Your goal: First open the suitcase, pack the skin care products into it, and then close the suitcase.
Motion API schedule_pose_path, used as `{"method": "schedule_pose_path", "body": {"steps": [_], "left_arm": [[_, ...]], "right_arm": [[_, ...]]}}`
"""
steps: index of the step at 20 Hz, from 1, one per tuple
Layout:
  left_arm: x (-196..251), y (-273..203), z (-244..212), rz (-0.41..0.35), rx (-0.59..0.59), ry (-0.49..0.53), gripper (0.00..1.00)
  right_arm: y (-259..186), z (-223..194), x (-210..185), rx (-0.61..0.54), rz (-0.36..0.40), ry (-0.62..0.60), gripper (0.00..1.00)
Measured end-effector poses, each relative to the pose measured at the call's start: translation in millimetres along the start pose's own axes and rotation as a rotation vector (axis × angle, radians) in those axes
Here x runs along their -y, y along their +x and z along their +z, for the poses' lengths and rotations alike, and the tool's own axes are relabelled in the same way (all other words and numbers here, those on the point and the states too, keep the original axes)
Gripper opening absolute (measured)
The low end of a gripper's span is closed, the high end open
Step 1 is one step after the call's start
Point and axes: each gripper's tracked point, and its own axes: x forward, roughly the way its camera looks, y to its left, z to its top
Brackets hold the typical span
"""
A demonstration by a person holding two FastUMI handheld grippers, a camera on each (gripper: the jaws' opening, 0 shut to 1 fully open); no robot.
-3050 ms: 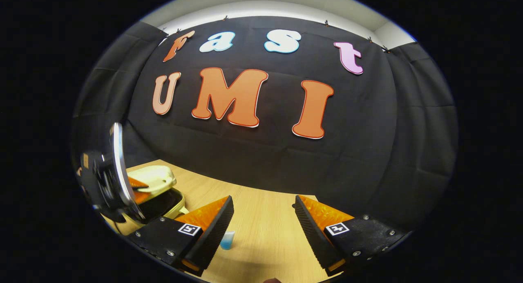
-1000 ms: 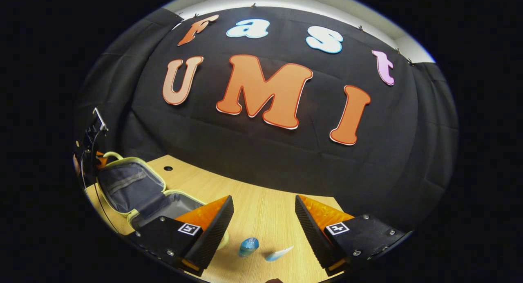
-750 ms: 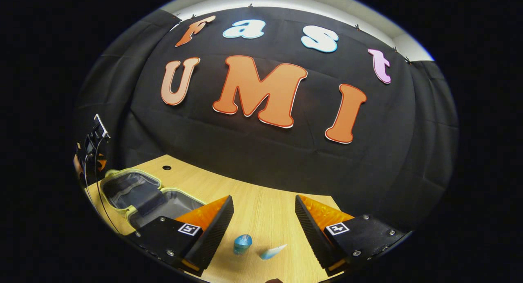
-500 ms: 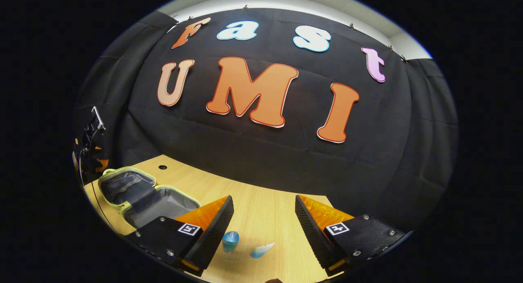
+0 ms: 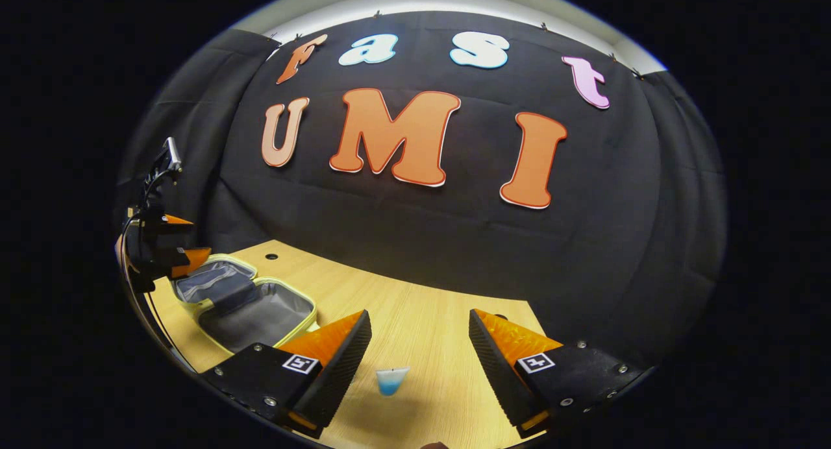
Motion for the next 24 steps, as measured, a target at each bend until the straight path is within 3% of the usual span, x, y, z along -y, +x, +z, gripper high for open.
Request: {"method": "schedule_pose_path", "body": {"steps": [11, 18, 24], "left_arm": [[216.8, -22.4, 2.9, -0.249, 0.028, -0.089, 0.98], [288.6, -10.1, -2.4, -0.403, 0.058, -0.099, 0.98], [334.7, 11.2, -24.4, -0.488, 0.03, -0.152, 0.95]], "right_arm": [[-4.5, -72.0, 8.5, -0.093, 0.109, -0.008, 0.96], [7.1, -101.5, 2.7, -0.126, 0.117, -0.004, 0.96], [26.3, -134.9, 1.1, -0.149, 0.105, -0.022, 0.96]]}}
